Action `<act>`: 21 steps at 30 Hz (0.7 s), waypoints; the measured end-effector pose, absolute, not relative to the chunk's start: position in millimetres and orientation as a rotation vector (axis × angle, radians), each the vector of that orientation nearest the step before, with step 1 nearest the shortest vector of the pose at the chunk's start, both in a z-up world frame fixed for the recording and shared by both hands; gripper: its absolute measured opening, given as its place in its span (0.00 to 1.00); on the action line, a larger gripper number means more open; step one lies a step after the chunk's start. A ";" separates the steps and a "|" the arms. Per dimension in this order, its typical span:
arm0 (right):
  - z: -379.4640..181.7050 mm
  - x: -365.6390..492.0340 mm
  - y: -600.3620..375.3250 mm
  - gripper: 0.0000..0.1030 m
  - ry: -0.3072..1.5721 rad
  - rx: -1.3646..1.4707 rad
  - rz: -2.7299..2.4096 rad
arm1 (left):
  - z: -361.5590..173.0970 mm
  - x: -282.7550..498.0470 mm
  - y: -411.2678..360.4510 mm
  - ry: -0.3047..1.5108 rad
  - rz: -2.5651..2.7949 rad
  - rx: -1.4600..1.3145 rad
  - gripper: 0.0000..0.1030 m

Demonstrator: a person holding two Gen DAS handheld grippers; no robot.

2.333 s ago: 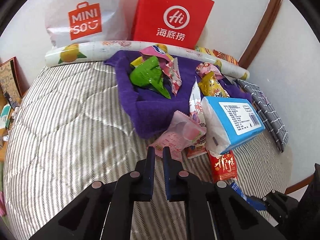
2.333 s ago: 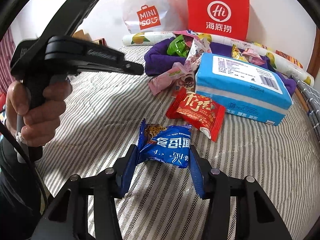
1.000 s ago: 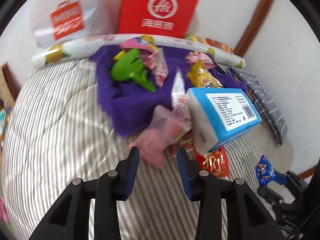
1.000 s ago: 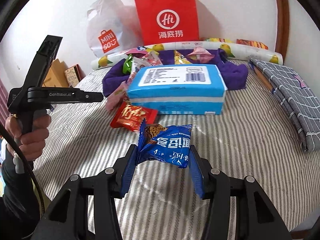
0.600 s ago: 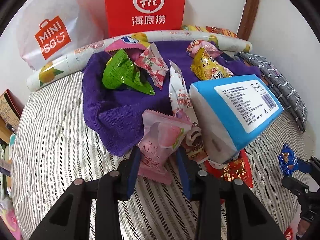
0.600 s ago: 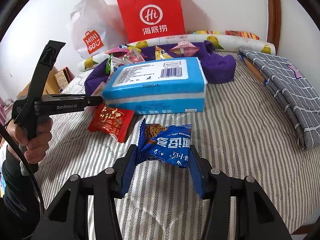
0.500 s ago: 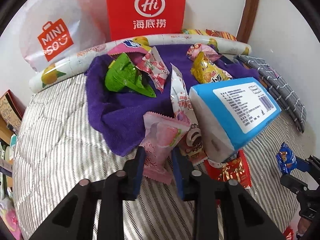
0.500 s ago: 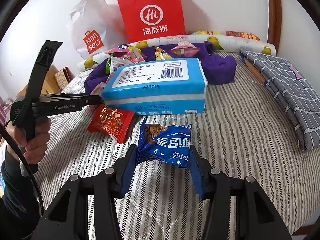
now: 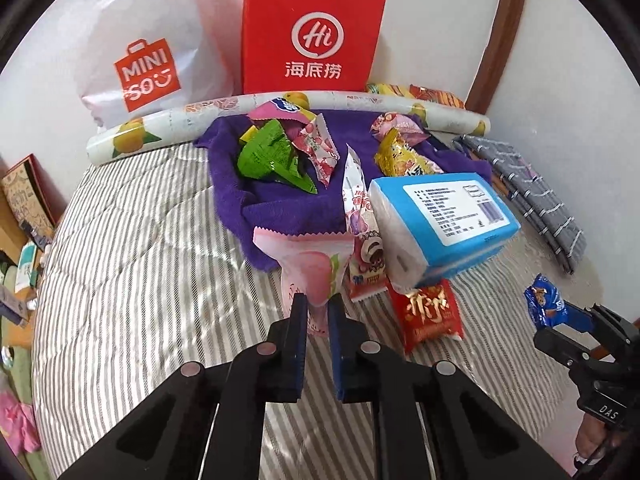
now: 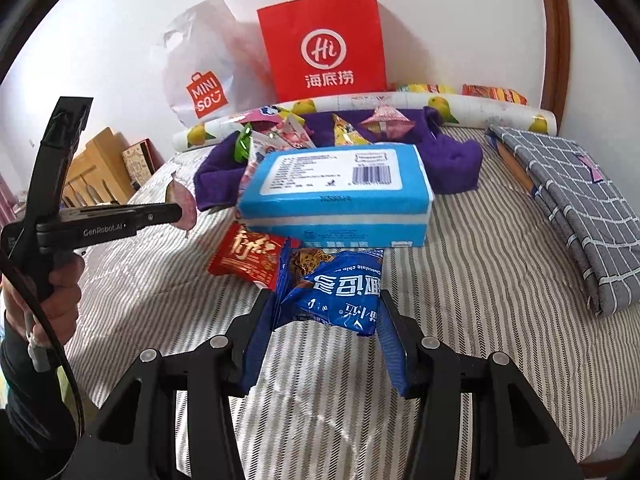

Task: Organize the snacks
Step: 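Carry the blue packet and pink candy packet over the purple towel with both grippers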

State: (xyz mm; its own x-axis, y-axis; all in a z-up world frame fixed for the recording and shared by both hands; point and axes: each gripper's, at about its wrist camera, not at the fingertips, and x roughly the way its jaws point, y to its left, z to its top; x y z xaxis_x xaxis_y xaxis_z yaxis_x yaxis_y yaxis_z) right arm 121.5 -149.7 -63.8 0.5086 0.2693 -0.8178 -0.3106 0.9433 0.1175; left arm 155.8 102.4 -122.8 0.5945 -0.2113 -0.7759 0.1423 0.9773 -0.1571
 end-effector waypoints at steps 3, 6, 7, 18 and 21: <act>-57.5 116.9 -147.0 0.48 0.965 -0.053 0.358 | -115.3 147.6 108.6 0.903 -0.218 -0.125 0.10; -52.5 113.4 -145.7 0.48 0.957 -0.056 0.358 | -106.4 141.7 108.5 0.890 -0.223 -0.138 0.10; -51.5 112.8 -145.4 0.48 0.955 -0.054 0.359 | -103.7 140.0 107.5 0.886 -0.226 -0.138 0.10; -23.5 127.4 -156.1 0.48 0.905 -0.048 0.331 | -62.7 138.1 69.4 0.831 -0.330 -0.134 0.10; -16.8 139.4 -155.5 0.48 0.893 -0.065 0.319 | -55.2 145.5 62.9 0.821 -0.336 -0.128 0.10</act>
State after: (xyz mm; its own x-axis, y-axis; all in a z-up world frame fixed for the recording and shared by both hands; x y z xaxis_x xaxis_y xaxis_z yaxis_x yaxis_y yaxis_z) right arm 139.4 -155.5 -16.8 0.5834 0.2467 -0.7738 -0.3004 0.9507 0.0766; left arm 145.5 62.9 -55.2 0.6323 -0.3416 -0.6953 0.2433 0.9397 -0.2404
